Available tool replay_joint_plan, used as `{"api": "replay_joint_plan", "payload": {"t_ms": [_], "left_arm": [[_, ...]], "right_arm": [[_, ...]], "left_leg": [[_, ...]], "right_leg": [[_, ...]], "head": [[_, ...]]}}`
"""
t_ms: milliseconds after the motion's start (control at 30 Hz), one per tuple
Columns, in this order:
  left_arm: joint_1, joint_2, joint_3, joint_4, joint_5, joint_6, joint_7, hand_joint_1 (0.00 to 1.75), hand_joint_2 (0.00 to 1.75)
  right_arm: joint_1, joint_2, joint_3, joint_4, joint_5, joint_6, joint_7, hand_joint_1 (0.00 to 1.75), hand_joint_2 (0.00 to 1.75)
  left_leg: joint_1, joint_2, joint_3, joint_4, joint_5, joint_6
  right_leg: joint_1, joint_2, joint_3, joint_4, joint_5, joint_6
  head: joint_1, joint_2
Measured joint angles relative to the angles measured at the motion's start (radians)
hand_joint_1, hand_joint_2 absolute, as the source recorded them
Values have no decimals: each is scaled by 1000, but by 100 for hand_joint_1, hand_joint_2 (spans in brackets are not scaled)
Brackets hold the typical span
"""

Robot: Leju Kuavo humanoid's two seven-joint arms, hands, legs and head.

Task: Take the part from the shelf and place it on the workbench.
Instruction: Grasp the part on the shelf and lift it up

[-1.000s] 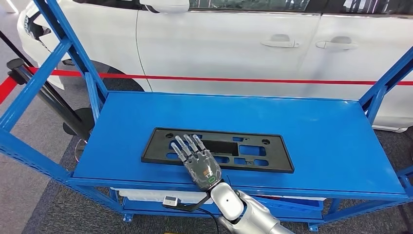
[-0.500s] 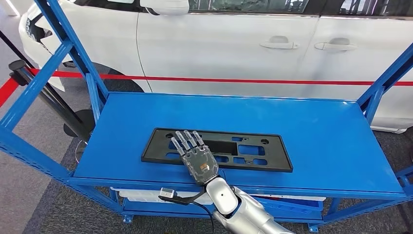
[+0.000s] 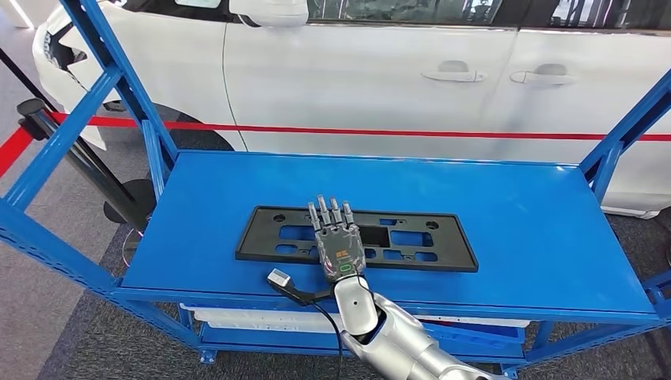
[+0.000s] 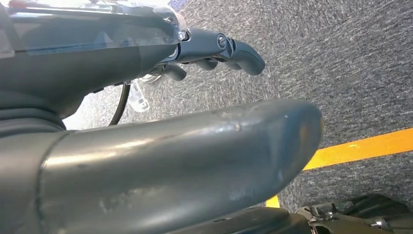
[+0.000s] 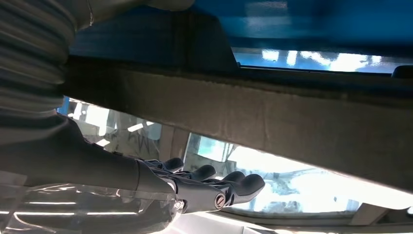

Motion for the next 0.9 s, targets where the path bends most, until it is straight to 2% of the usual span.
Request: {"api": "replay_joint_plan", "payload": {"t_ms": [267, 500, 633, 900], "left_arm": [[0, 0, 11, 0, -3, 0, -14, 0, 0], [0, 0, 15, 0, -18, 0, -16, 0, 0], [0, 1, 15, 0, -22, 0, -16, 0, 0], [0, 1, 17, 0, -23, 0, -24, 0, 0]], "right_arm": [[-4, 0, -4, 7, 0, -2, 6, 0, 175], [-5, -10, -59, 25, 0, -15, 7, 0, 175], [-1, -12, -74, 29, 0, -15, 1, 173, 175], [27, -13, -107, 21, 0, -16, -37, 175, 175]], "left_leg": [[0, 0, 2, 0, 0, 1], [0, 0, 5, 0, -1, 1], [0, 0, 8, 0, -3, 2], [0, 0, 9, 0, -4, 2]], "right_leg": [[0, 0, 2, 0, 0, 0], [0, 0, 5, -1, -1, 2], [0, 0, 9, -1, -3, 3], [0, 0, 9, -1, -4, 3]], "head": [[0, 0], [0, 0], [0, 0], [0, 0]]}}
